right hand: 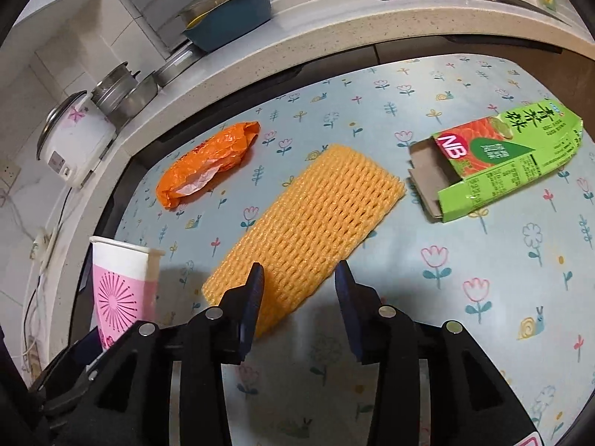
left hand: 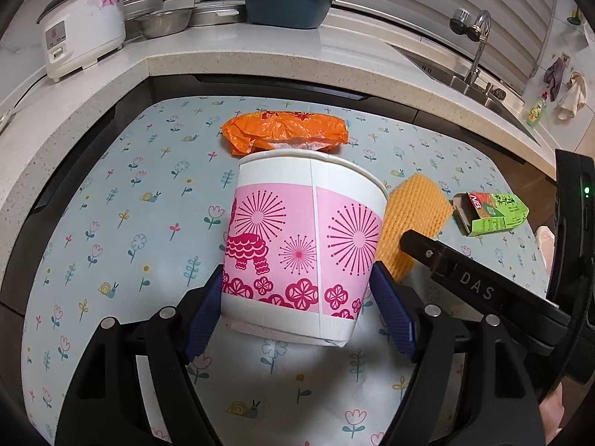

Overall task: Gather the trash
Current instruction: 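Grasp the orange foam mesh sleeve with the right gripper while the left gripper holds the cup, then carry the pink cup with the left gripper while the right gripper carries the foam sleeve to the bin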

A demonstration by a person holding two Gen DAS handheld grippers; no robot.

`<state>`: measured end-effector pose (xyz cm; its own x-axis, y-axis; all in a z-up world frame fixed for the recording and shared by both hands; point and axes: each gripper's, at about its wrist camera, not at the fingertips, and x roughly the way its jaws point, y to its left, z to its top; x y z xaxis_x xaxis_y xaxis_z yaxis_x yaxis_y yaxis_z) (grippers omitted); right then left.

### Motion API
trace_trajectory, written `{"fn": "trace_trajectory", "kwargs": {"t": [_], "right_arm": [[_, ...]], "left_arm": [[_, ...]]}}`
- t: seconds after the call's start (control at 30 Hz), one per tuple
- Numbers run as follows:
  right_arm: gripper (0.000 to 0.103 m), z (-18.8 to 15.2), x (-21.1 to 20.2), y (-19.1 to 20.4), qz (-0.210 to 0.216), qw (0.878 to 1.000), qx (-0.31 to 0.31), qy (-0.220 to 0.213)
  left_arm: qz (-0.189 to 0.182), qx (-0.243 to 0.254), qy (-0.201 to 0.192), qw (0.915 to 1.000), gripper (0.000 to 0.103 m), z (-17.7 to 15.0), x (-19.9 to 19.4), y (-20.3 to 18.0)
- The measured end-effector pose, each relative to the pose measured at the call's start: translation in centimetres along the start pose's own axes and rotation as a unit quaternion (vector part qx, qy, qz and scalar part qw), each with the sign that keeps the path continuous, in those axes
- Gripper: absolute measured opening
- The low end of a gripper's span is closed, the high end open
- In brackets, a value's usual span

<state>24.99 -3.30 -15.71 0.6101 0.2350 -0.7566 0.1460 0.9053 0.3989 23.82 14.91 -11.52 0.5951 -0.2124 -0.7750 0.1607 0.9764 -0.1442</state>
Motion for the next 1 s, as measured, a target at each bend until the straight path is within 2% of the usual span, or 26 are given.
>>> {"fn": "trace_trajectory", "kwargs": {"t": [0.03, 0.07, 0.17, 0.37, 0.63, 0.7, 0.8, 0.83, 0.87, 1.0], "right_arm": [[0.027, 0.1, 0.2, 0.2, 0.005, 1.000, 0.001, 0.000], [0.012, 0.2, 0.5, 0.3, 0.009, 1.000, 0.001, 0.003], [0.006, 0.2, 0.6, 0.4, 0.018, 1.000, 0.005, 0.004], [0.001, 0.3, -1.7, 0.6, 0.017, 1.000, -0.008, -0.023], [0.001, 0.6, -5.8, -1.3, 0.014, 0.999, -0.001, -0.049], [0.003, 0.7, -6.2, -1.8, 0.022, 0.999, 0.004, -0.043], [0.025, 0.6, -6.2, -2.0, 0.028, 0.999, 0.011, -0.034], [0.038, 0.5, -6.1, -1.8, 0.031, 0.999, 0.008, -0.032], [0.043, 0.4, -5.8, -1.5, 0.032, 0.999, 0.006, -0.030], [0.046, 0.2, -3.9, 0.1, 0.039, 0.999, -0.006, -0.011]], "left_arm": [[0.001, 0.000, 0.001, 1.0000, 0.073, 0.0, 0.1, 0.0], [0.003, 0.001, 0.001, 1.0000, 0.073, 0.0, 0.2, 0.1], [0.006, -0.001, 0.004, 1.0000, 0.073, -0.1, 0.3, 0.3], [0.005, 0.001, -0.001, 1.0000, 0.073, 0.0, -0.4, -0.2], [-0.004, 0.019, -0.020, 0.9996, 0.073, 0.2, -2.9, -3.3], [-0.003, 0.018, -0.024, 0.9995, 0.073, 0.2, -3.5, -3.6], [0.004, 0.009, -0.030, 0.9995, 0.073, 0.3, -4.2, -3.2], [0.007, 0.006, -0.031, 0.9995, 0.073, 0.3, -4.3, -2.9], [0.012, 0.003, -0.033, 0.9994, 0.073, 0.4, -4.4, -2.6], [0.024, -0.011, -0.033, 0.9991, 0.073, 0.9, -4.1, -0.7]]}}
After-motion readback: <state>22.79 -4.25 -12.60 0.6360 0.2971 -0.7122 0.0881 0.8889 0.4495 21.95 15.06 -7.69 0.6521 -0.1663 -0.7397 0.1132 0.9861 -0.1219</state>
